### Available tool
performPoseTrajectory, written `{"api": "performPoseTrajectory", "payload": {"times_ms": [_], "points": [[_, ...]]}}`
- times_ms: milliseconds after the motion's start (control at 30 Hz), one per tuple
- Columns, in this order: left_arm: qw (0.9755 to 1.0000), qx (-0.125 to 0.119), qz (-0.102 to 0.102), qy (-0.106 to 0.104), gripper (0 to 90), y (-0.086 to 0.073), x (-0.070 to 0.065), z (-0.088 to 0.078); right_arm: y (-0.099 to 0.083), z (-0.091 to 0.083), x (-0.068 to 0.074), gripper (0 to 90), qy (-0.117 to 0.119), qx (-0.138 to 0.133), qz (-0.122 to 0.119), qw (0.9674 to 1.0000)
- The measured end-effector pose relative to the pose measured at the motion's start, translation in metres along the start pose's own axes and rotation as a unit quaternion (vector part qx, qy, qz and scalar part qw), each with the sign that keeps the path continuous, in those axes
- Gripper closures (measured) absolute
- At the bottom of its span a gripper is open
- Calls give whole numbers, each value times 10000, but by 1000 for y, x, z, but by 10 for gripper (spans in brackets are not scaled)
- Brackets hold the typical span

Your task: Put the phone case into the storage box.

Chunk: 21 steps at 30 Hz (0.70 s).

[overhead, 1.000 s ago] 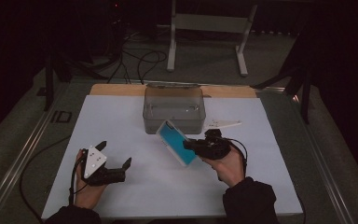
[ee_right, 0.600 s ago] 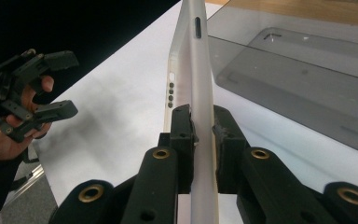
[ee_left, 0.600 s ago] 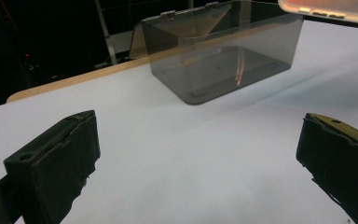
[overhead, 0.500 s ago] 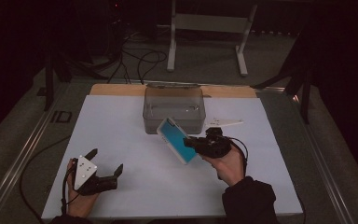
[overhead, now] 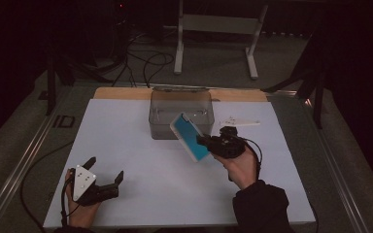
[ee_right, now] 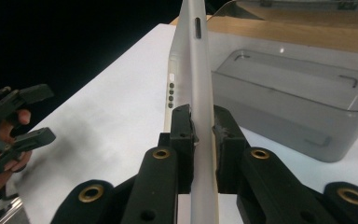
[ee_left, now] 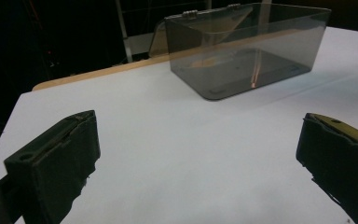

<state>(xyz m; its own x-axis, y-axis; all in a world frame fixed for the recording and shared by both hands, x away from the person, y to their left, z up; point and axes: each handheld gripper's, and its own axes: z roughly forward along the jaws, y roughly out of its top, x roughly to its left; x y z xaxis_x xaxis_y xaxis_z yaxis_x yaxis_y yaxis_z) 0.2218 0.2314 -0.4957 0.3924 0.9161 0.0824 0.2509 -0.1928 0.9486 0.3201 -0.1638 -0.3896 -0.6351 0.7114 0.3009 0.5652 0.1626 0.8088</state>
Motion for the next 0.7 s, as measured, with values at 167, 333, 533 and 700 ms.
{"api": "performPoseTrajectory", "payload": {"times_ms": [167, 333, 533, 700], "points": [[10000, 51, 16, 60, 2, -2, 1, 2, 3, 2, -2, 813, -65, -53, 57, 9999], [9999, 62, 47, 126, 2, -2, 0, 3, 6, 6, -2, 813, -176, -104, 77, 9998], [9999, 42, 8, 163, 2, -3, 1, 4, 10, 7, -4, 813, -334, -221, 216, 9990], [9998, 23, -4, 189, 3, -3, 2, 5, 14, 9, -7, 813, -421, -271, 245, 9984]]}}
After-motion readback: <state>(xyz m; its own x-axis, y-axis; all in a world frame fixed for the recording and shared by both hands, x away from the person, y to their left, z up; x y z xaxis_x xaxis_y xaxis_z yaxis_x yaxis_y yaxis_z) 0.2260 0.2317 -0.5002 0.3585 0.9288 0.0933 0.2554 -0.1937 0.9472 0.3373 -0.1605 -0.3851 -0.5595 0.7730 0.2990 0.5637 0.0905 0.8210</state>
